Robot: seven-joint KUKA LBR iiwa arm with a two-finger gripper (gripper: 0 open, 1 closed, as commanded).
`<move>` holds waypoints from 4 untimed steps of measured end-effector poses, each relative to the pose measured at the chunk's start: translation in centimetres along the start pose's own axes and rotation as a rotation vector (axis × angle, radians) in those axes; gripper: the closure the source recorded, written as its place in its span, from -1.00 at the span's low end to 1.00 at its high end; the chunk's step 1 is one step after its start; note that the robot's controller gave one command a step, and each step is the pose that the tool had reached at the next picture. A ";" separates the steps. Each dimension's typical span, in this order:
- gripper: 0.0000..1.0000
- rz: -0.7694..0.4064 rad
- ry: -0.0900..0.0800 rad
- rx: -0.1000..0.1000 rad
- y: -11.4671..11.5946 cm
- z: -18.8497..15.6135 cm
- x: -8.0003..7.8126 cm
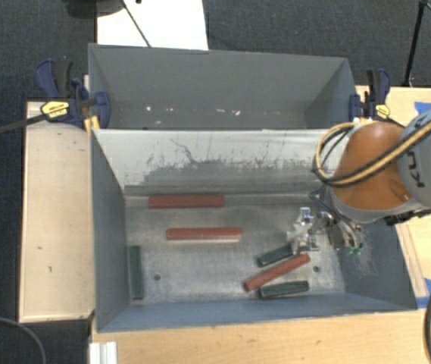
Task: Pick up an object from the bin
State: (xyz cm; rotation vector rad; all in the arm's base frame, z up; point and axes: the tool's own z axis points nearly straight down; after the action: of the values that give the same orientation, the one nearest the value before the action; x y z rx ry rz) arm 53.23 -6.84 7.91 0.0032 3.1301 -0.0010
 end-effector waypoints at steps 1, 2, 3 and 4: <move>-1.00 -0.001 -0.019 0.002 0.0 -0.1 -0.4; -1.00 -0.003 -0.018 0.002 0.0 -0.1 -0.4; -1.00 -0.059 -0.017 0.002 -0.2 0.0 1.8; 1.00 -0.402 0.006 0.002 -0.4 0.1 5.0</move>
Offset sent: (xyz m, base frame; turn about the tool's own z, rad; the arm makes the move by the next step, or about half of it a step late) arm 0.0000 0.0000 0.0000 0.0000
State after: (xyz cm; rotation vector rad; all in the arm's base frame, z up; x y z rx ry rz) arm 48.27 -7.23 7.74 -0.6229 3.0738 -0.0080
